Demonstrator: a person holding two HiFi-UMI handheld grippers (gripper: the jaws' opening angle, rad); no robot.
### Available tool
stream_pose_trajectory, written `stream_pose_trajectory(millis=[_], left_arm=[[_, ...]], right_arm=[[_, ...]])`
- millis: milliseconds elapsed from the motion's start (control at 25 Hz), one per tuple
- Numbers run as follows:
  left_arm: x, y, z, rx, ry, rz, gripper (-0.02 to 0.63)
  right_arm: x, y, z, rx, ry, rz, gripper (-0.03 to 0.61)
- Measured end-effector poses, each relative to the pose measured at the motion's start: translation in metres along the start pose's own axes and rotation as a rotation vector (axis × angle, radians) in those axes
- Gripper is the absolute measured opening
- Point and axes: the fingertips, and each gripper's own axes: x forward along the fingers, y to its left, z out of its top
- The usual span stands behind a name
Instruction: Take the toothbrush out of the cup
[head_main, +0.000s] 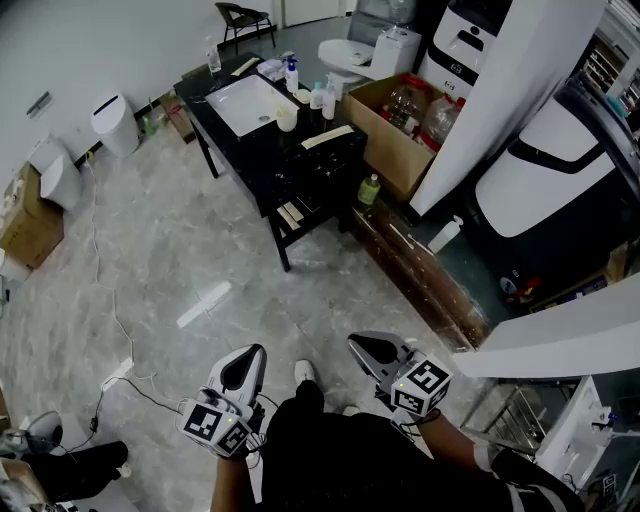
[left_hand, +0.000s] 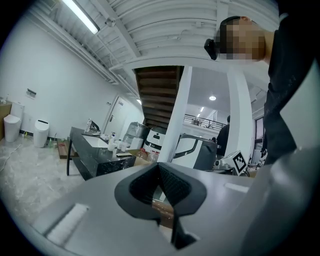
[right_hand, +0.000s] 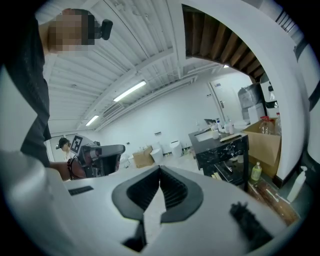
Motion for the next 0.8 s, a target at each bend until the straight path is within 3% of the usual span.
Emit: stream_pose_trajectory(millis=[640, 800], left_arm=[[0.037, 0.091, 0.031, -0.010, 0.011, -0.068, 0.009], [0.044, 0.098, 0.044, -0.071, -0.023, -0.096, 0.009]], right_arm=[[0.077, -0.021, 0.032, -0.003, 0.004, -0.100, 0.012], [0.085, -0.030, 0.036, -0.006, 0.006, -0.121, 0.012]])
